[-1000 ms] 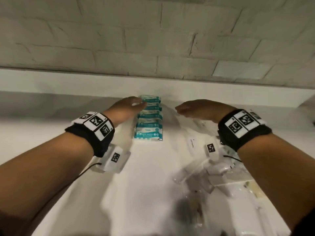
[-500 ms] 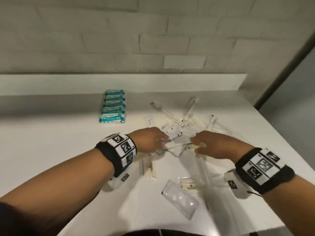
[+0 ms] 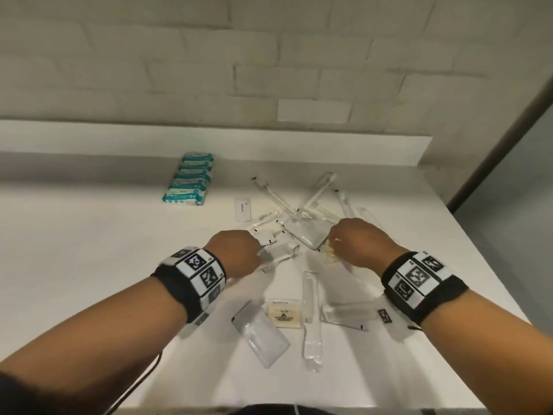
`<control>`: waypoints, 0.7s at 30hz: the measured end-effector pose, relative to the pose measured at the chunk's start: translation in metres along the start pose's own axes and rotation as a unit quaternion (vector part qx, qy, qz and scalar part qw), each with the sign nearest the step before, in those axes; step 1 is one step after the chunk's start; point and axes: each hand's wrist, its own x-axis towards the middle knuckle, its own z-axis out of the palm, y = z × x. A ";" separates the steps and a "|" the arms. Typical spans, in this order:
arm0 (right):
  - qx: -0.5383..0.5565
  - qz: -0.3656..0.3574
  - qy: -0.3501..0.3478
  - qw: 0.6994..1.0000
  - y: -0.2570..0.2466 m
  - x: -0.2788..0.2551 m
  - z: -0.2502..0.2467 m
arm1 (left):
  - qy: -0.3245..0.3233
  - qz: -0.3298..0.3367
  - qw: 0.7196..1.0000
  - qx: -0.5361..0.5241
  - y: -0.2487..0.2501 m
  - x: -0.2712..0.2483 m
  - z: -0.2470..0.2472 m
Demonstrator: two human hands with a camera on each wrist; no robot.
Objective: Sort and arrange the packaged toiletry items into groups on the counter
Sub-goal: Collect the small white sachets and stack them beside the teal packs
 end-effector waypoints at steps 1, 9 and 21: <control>0.026 -0.002 0.010 1.000 -0.005 0.012 -0.002 | 0.010 -0.004 0.999 -0.034 0.008 0.007 0.001; 0.041 0.040 0.008 0.998 -0.030 0.055 0.013 | 0.033 -0.105 0.991 -0.073 0.034 0.036 0.015; 0.025 0.006 -0.101 0.995 -0.011 0.061 0.002 | 0.004 -0.110 0.970 -0.219 0.027 0.027 0.014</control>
